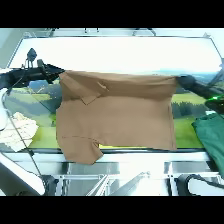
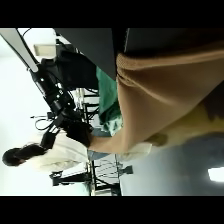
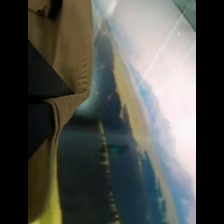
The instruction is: Fold the shirts.
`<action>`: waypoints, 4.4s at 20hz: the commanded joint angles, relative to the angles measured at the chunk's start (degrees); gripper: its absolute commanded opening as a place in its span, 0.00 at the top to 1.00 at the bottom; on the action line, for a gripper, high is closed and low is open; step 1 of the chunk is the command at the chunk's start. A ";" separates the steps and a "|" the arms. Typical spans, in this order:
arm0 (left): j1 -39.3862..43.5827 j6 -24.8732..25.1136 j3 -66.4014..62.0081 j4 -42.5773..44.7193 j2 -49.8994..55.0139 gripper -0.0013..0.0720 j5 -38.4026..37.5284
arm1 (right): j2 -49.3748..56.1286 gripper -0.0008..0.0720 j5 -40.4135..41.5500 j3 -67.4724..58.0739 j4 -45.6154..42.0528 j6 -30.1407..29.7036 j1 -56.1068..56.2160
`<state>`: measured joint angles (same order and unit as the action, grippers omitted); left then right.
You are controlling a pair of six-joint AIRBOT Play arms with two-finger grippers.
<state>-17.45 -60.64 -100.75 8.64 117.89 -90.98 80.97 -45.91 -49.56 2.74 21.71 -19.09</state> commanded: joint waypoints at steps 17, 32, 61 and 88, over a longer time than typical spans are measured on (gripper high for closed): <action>-3.72 -10.32 -13.73 16.59 7.41 0.96 -12.63 | 18.21 0.97 -23.47 -12.90 -21.27 11.56 -1.49; -6.14 -10.23 12.28 24.87 0.02 0.96 -9.97 | 18.21 0.96 -22.08 -12.02 -25.75 12.24 -1.53; -22.29 4.15 65.70 37.70 -41.92 0.17 11.72 | -5.79 0.33 -27.56 18.86 -53.20 28.85 -17.57; -7.89 -0.94 68.48 51.71 -41.90 0.18 13.97 | -2.86 0.96 -24.61 20.81 -48.74 27.54 -9.38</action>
<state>-28.56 -61.52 -32.32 59.88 73.12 -78.35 78.17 -69.43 -28.71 -46.24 49.23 -28.51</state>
